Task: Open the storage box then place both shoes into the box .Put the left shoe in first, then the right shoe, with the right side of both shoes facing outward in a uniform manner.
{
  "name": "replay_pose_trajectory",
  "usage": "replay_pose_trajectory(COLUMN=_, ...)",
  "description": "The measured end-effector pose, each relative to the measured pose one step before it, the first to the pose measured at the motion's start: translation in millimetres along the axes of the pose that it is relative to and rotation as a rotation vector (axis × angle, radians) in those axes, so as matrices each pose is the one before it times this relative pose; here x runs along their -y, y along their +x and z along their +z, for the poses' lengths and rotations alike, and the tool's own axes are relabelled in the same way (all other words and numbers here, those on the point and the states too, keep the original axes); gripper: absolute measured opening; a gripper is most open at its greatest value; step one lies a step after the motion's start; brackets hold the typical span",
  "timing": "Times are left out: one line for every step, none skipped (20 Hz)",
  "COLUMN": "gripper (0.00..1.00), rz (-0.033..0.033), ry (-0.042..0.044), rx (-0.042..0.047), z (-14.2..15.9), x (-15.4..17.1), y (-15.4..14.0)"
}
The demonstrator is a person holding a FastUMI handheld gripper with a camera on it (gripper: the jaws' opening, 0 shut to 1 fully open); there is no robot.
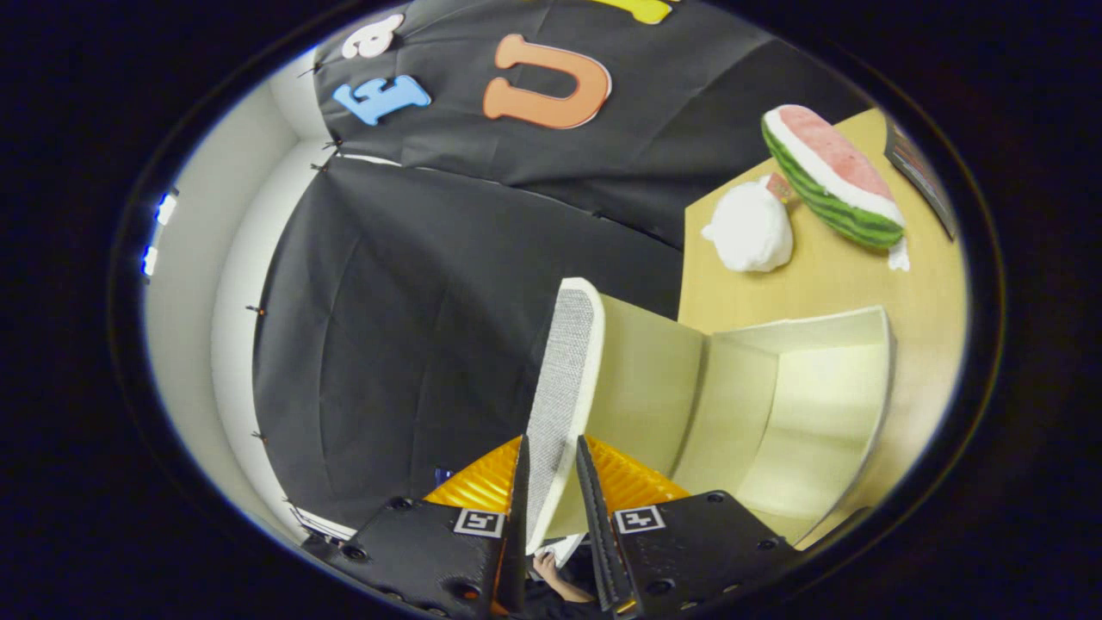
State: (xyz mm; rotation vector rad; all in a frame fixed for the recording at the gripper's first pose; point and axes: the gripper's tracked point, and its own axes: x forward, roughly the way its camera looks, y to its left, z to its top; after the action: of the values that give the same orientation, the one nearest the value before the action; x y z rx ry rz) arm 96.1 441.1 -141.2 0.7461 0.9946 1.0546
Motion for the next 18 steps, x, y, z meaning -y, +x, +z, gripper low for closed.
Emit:
replay_pose_trajectory(gripper=0.32, rz=-0.00549, ry=-0.01163, rx=-0.00752, z=-4.08, x=-7.04, y=8.81)
replay_pose_trajectory(gripper=0.32, rz=0.00232, ry=-0.00349, rx=-0.00985, z=-1.91, x=-10.45, y=7.22)
replay_pose_trajectory(gripper=0.32, rz=0.00328, ry=-0.00335, rx=-0.00826, z=-2.46, x=-7.02, y=6.71)
replay_pose_trajectory(gripper=0.32, rz=0.00198, ry=-0.00699, rx=-0.00554, z=-2.27, x=-5.71, y=6.09)
replay_pose_trajectory(gripper=0.32, rz=0.00522, ry=-0.00525, rx=-0.00489, z=-3.0, x=-5.04, y=5.01)
replay_pose_trajectory(gripper=0.32, rz=0.00049, ry=-0.00638, rx=-0.00147, z=-2.79, x=-5.68, y=4.82)
replay_pose_trajectory(gripper=0.32, rz=-0.00309, ry=-0.01091, rx=-0.00007, z=-1.52, x=-4.03, y=5.54)
replay_pose_trajectory(gripper=0.32, rz=-0.00054, ry=-0.00871, rx=-0.001, z=-2.39, x=-4.83, y=3.62)
replay_pose_trajectory(gripper=0.32, rz=-0.00332, ry=-0.00684, rx=0.00172, z=-0.93, x=-2.56, y=1.25)
replay_pose_trajectory(gripper=0.32, rz=-0.00733, ry=-0.00543, rx=0.00368, z=-1.46, x=-0.42, y=-0.42)
replay_pose_trajectory(gripper=0.32, rz=-0.01948, ry=-0.007, rx=0.00654, z=-0.65, x=2.91, y=-1.04)
replay_pose_trajectory(gripper=0.32, rz=-0.0276, ry=-0.00394, rx=0.00823, z=-0.16, x=5.94, y=-1.69)
replay_pose_trajectory(gripper=0.37, rz=-0.02055, ry=-0.00463, rx=0.00698, z=0.9, x=5.58, y=-2.63)
replay_pose_trajectory(gripper=0.42, rz=-0.02215, ry=-0.00409, rx=0.0087, z=0.89, x=7.14, y=-6.74)
replay_pose_trajectory(gripper=0.42, rz=-0.02593, ry=-0.00457, rx=0.00954, z=1.86, x=9.59, y=-6.07)
replay_pose_trajectory(gripper=0.44, rz=-0.01955, ry=-0.00085, rx=0.00905, z=1.35, x=9.33, y=-8.07)
replay_pose_trajectory(gripper=0.46, rz=-0.02136, ry=-0.00345, rx=0.00561, z=2.46, x=10.34, y=-8.08)
replay_pose_trajectory(gripper=0.54, rz=-0.02496, ry=-0.00463, rx=0.00408, z=0.29, x=12.48, y=-9.4)
